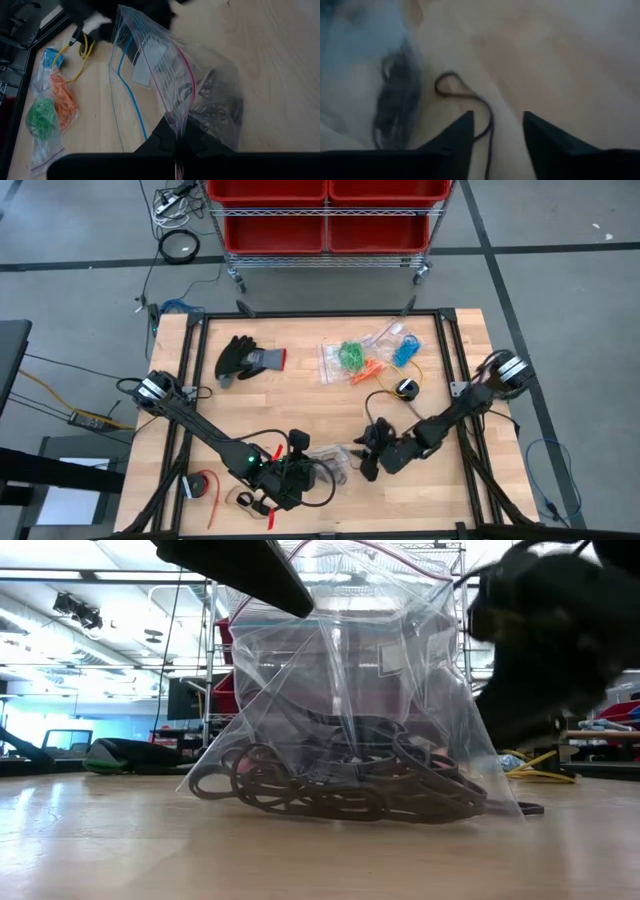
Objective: Sort rubber bands
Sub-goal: Put the black rubber band into the transparent zip bag
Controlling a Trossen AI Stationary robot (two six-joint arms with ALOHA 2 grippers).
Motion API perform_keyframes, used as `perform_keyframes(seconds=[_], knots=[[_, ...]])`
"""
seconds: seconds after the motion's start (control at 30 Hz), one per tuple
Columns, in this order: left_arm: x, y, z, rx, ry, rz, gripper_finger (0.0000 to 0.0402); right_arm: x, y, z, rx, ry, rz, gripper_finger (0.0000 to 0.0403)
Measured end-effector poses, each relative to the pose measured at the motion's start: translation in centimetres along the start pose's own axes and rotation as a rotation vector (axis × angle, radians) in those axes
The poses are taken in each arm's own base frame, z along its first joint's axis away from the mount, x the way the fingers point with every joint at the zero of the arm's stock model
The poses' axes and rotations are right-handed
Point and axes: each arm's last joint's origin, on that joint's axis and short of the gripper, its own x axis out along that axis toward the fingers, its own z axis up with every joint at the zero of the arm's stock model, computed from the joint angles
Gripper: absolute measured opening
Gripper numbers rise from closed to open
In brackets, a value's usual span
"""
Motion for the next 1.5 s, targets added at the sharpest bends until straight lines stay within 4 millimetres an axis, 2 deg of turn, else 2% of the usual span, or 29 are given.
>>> perform_keyframes(seconds=[0.1,0.2,0.33,0.4,0.47,0.67,0.7,0.83,0.93,1.07,1.17,1.33,1.5], knots=[[0.0,0.0,0.0,-0.002,-0.002,0.000,0.0002,1.9,0.4,-1.7,-0.042,0.030,-0.033,0.0217],[0.0,0.0,0.0,-0.003,-0.004,-0.001,0.0002,3.6,1.3,-2.7,-0.092,0.019,-0.063,0.0259],[0.0,0.0,0.0,-0.002,-0.003,0.000,0.0002,5.0,1.8,-3.1,-0.137,0.022,-0.129,0.0276],[0.0,0.0,0.0,-0.001,-0.002,-0.001,0.0002,5.3,1.8,-3.0,-0.133,0.046,-0.140,0.0257],[0.0,0.0,0.0,-0.001,-0.001,0.000,0.0002,5.3,1.6,-3.0,-0.138,0.058,-0.152,0.0218],[0.0,0.0,0.0,-0.003,0.001,-0.001,0.0002,5.0,1.1,-3.4,-0.135,0.055,-0.220,0.0033],[0.0,0.0,0.0,-0.003,0.002,-0.001,0.0002,5.0,1.1,-3.5,-0.128,0.057,-0.225,0.0018],[0.0,0.0,0.0,-0.016,0.001,0.000,0.0002,4.6,1.2,-3.2,-0.106,0.047,-0.222,0.0004],[0.0,0.0,0.0,-0.020,0.002,0.000,0.0002,3.4,1.5,-2.2,-0.149,0.051,-0.203,0.0001],[0.0,0.0,0.0,-0.021,0.001,-0.001,0.0002,1.1,1.6,0.1,-0.214,0.062,-0.172,0.0000],[0.0,0.0,0.0,-0.022,0.000,-0.001,0.0002,-1.0,2.1,2.6,-0.188,-0.014,-0.153,0.0000],[0.0,0.0,0.0,-0.023,-0.002,-0.001,0.0002,-3.5,2.8,5.5,-0.199,-0.151,-0.109,0.0000],[0.0,0.0,0.1,-0.025,-0.005,-0.001,0.0002,-4.9,3.7,7.6,-0.238,-0.275,-0.041,0.0000]])
